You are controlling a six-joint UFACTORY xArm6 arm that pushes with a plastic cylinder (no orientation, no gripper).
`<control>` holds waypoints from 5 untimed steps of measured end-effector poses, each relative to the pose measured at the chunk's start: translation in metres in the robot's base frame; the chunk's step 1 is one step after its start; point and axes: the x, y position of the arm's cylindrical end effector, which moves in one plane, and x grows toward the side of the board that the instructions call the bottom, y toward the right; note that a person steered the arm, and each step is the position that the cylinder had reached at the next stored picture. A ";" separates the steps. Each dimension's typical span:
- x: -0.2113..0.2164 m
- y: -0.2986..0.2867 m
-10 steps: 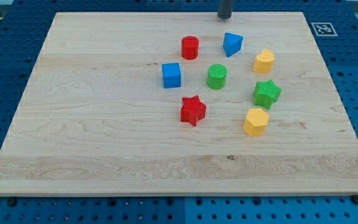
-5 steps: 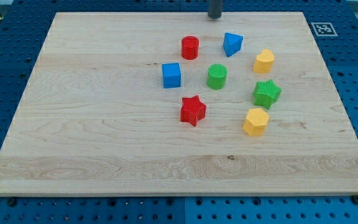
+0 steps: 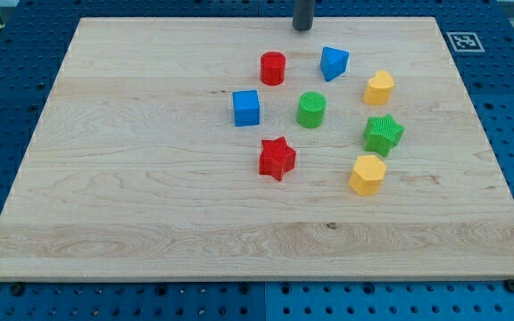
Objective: Push the blue triangle closer to the yellow heart
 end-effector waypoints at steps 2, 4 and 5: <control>0.084 0.024; 0.155 0.039; 0.183 0.039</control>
